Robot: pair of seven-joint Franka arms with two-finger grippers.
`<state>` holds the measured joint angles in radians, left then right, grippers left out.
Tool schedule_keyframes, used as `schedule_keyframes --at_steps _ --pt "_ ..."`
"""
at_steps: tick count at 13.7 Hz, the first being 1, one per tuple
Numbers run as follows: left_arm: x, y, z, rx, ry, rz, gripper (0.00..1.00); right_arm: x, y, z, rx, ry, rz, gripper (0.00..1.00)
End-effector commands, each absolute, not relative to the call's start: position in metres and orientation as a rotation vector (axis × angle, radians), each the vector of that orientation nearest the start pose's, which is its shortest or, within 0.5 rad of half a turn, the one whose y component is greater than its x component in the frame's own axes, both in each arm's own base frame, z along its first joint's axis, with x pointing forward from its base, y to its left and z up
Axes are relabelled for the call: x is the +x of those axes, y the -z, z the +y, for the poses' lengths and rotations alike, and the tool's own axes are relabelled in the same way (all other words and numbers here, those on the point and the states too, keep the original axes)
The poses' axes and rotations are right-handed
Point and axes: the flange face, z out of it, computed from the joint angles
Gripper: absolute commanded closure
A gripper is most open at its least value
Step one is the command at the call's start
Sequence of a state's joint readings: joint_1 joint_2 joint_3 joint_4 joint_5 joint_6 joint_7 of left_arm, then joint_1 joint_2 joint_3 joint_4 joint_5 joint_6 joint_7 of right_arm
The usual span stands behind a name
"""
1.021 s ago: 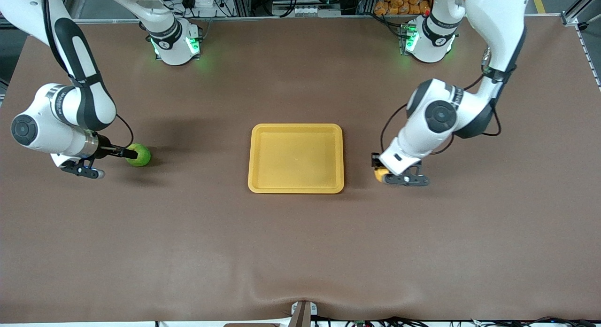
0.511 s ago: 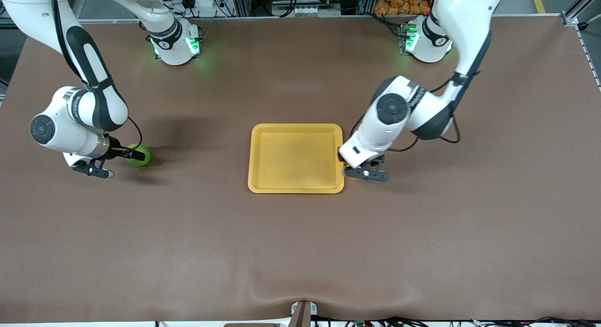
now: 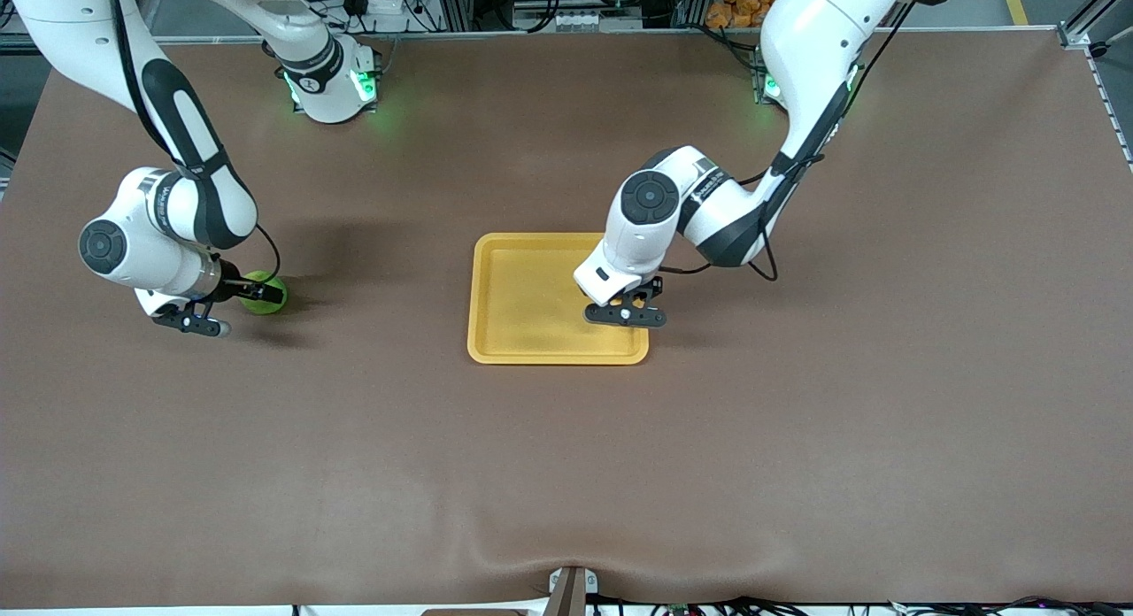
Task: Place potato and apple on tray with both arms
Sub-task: 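Carry the potato onto the tray while the right gripper grasps the apple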
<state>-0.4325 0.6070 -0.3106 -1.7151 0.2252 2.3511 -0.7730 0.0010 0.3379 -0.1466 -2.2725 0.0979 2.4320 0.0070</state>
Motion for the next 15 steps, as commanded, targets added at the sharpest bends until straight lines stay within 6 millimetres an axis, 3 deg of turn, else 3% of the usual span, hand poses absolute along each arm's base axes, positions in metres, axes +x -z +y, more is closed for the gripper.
schedule_keyframes --at_steps 1,9,13,14,15 --pt "0.515 -0.239 -0.447 -3.153 0.060 0.068 1.00 0.510 -0.210 -0.067 -3.070 -0.298 0.357 0.86" --pt "0.521 -0.223 -0.438 -3.123 0.059 0.072 0.99 0.547 -0.297 -0.061 -3.004 -0.517 0.324 0.86" --pt "0.521 -0.217 -0.436 -3.117 0.047 0.064 0.83 0.557 -0.320 -0.042 -3.003 -0.540 0.279 0.86" --pt "0.522 -0.216 -0.436 -3.117 0.047 0.059 0.74 0.558 -0.325 -0.038 -3.005 -0.538 0.300 0.86" --pt "0.523 -0.216 -0.435 -3.117 0.047 0.043 0.59 0.561 -0.332 -0.027 -3.009 -0.540 0.320 0.86"
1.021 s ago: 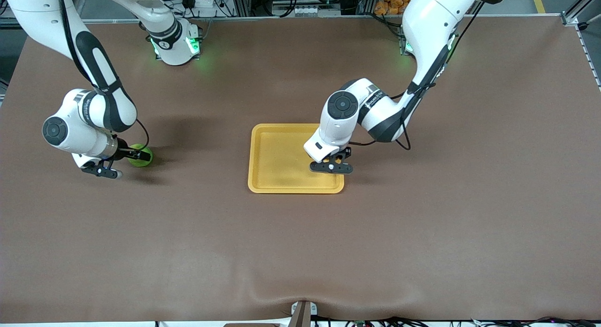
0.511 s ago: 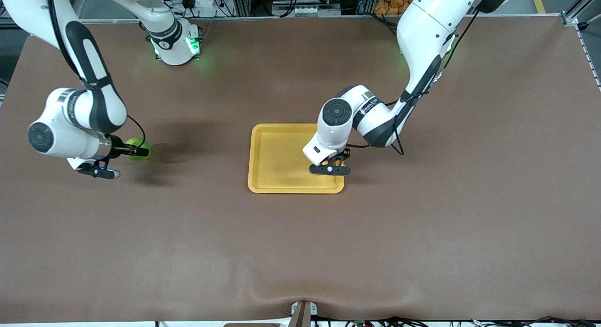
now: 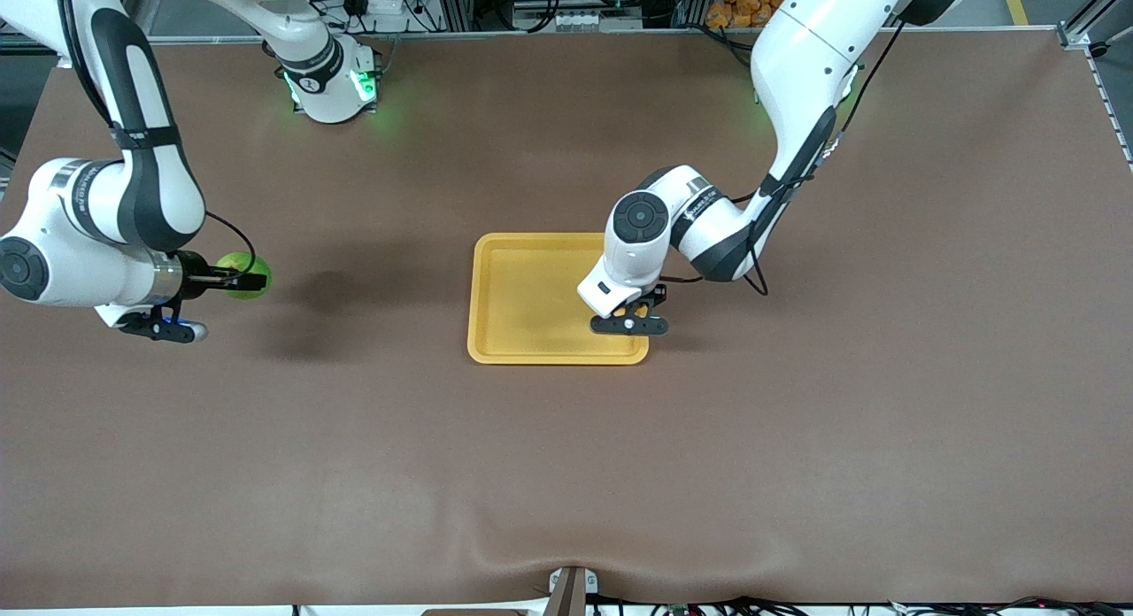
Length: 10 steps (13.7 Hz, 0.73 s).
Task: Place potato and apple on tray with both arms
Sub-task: 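Carry the potato onto the tray while the right gripper grasps the apple, then release the potato on the tray while the right gripper lifts the apple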
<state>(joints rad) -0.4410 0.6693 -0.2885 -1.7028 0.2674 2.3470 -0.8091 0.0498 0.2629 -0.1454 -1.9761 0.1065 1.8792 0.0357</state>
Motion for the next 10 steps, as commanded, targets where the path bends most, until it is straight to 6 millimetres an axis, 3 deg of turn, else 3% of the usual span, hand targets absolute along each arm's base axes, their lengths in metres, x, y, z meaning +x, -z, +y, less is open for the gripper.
schedule_keyframes --at_steps 1,2,4,6,10 --pt "0.523 -0.217 -0.434 -3.116 0.049 0.033 0.09 0.564 -0.338 -0.014 -3.014 -0.549 0.341 0.86" --pt "0.524 -0.219 -0.433 -3.118 0.055 0.035 0.00 0.565 -0.340 0.000 -3.020 -0.553 0.363 0.86" --pt "0.529 -0.229 -0.430 -3.123 0.075 0.020 0.00 0.565 -0.341 0.026 -3.020 -0.555 0.415 0.85" --pt "0.537 -0.255 -0.422 -3.111 0.096 -0.006 0.00 0.565 -0.342 0.048 -3.003 -0.557 0.452 0.85" --pt "0.566 -0.360 -0.391 -3.020 0.096 -0.076 0.00 0.565 -0.347 0.093 -2.941 -0.548 0.532 0.85"
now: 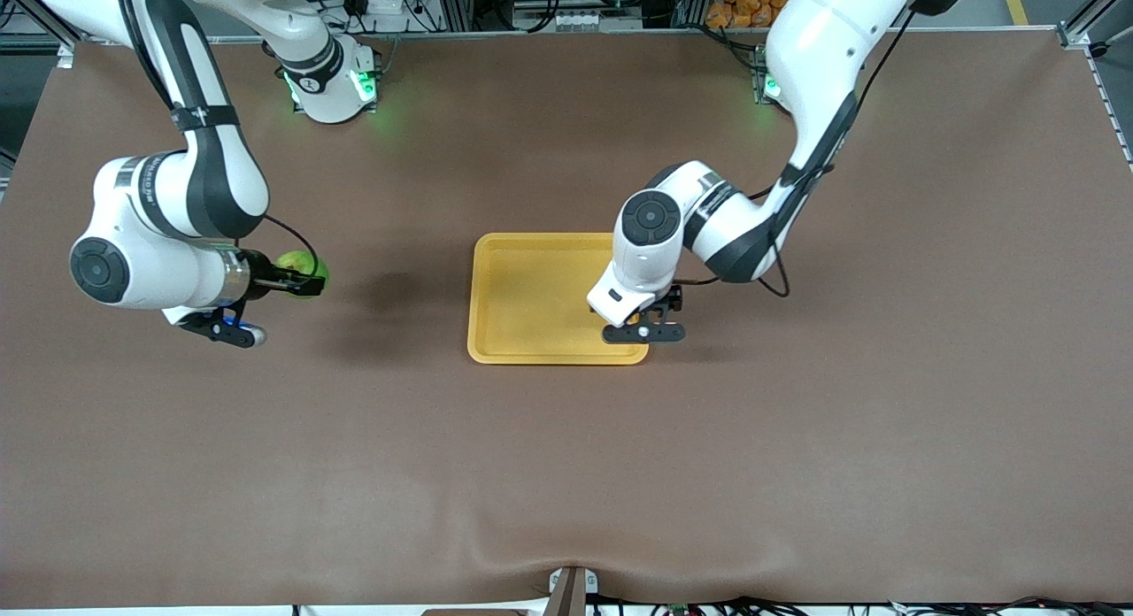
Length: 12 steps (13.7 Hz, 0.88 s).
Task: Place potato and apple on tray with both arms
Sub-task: 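Release the potato on the tray while the right gripper lifts the apple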
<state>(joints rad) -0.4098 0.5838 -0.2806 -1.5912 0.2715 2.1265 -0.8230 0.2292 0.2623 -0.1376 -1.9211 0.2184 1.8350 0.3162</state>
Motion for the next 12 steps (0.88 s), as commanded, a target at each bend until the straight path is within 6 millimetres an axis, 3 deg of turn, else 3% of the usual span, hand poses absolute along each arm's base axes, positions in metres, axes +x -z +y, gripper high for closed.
schedule_keyframes --at_steps 1,6,10,12 --pt "0.574 -0.384 -0.374 -3.001 0.095 -0.107 0.00 0.564 -0.346 0.108 -2.947 -0.537 0.562 0.85" --pt "0.585 -0.488 -0.300 -2.985 0.195 -0.231 0.00 0.560 -0.343 0.180 -2.967 -0.425 0.674 0.83" --pt "0.590 -0.540 -0.232 -3.006 0.181 -0.189 0.00 0.559 -0.327 0.252 -2.933 -0.383 0.801 0.83" --pt "0.594 -0.561 -0.198 -3.043 0.186 -0.194 0.00 0.559 -0.317 0.276 -2.912 -0.382 0.856 0.84"
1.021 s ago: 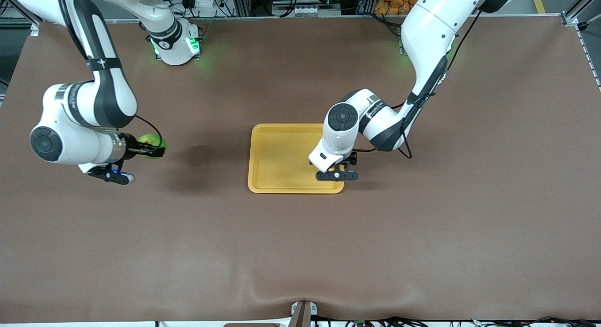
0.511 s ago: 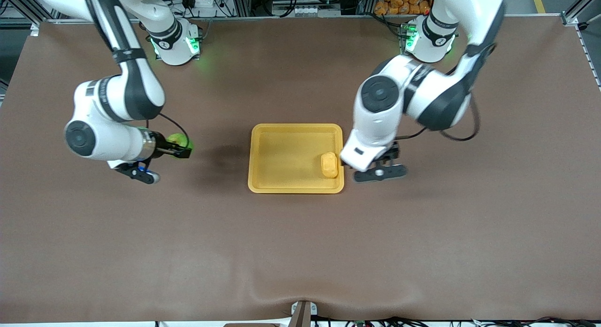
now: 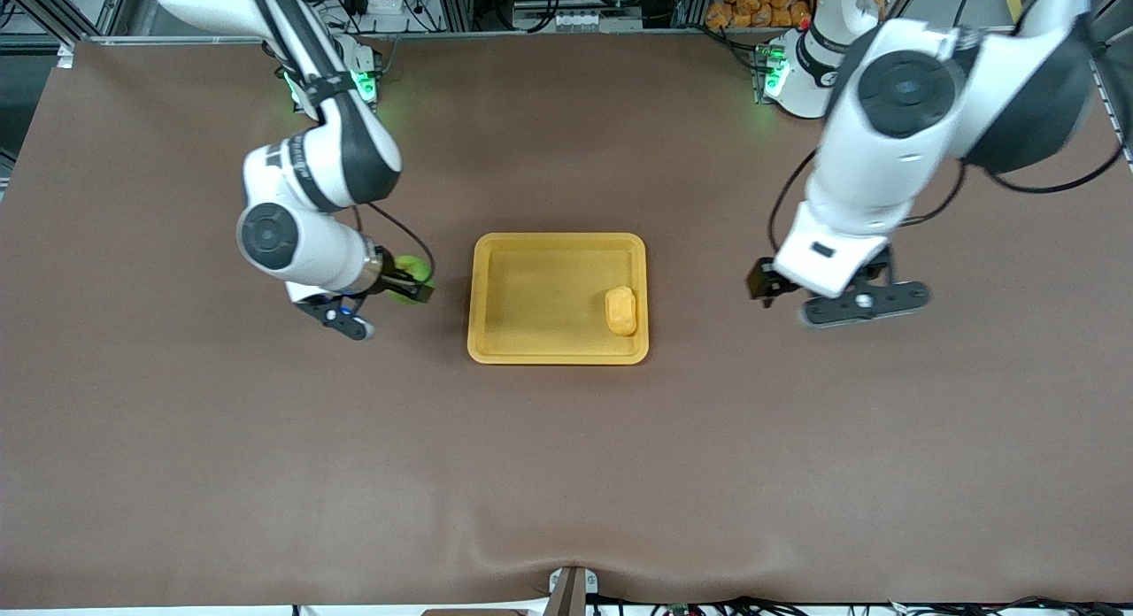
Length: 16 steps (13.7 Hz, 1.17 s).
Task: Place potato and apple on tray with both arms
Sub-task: 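Release the potato on the tray while the right gripper lifts the apple, then carry the apple onto the tray with the right gripper and release it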
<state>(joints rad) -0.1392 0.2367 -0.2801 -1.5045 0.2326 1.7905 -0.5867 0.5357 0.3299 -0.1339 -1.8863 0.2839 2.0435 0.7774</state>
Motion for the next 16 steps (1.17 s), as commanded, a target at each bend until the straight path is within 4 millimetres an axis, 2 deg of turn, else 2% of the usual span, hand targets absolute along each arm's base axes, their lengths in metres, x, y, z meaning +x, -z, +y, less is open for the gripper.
schedule_keyframes --at_steps 1,4,6,8,11,15,16 --pt "0.594 -0.566 -0.184 -3.049 0.164 -0.185 0.00 0.558 -0.312 0.286 -2.912 -0.370 0.870 0.84" --pt "0.588 -0.591 -0.140 -3.032 0.128 -0.067 0.00 0.553 -0.292 0.306 -2.913 -0.334 0.893 0.84" --pt "0.588 -0.598 -0.113 -3.024 0.107 0.004 0.00 0.548 -0.279 0.324 -2.915 -0.313 0.891 0.83" --pt "0.588 -0.605 -0.098 -3.034 0.083 0.074 0.00 0.545 -0.261 0.347 -2.878 -0.293 0.971 0.83" --pt "0.587 -0.616 -0.065 -3.033 0.054 0.100 0.00 0.538 -0.233 0.382 -2.890 -0.298 1.033 0.83" --pt "0.585 -0.625 -0.031 -3.029 0.066 0.066 0.00 0.527 -0.206 0.405 -2.887 -0.248 1.049 0.78" --pt "0.585 -0.625 -0.030 -3.029 0.065 0.075 0.00 0.526 -0.202 0.406 -2.892 -0.248 1.048 0.73"
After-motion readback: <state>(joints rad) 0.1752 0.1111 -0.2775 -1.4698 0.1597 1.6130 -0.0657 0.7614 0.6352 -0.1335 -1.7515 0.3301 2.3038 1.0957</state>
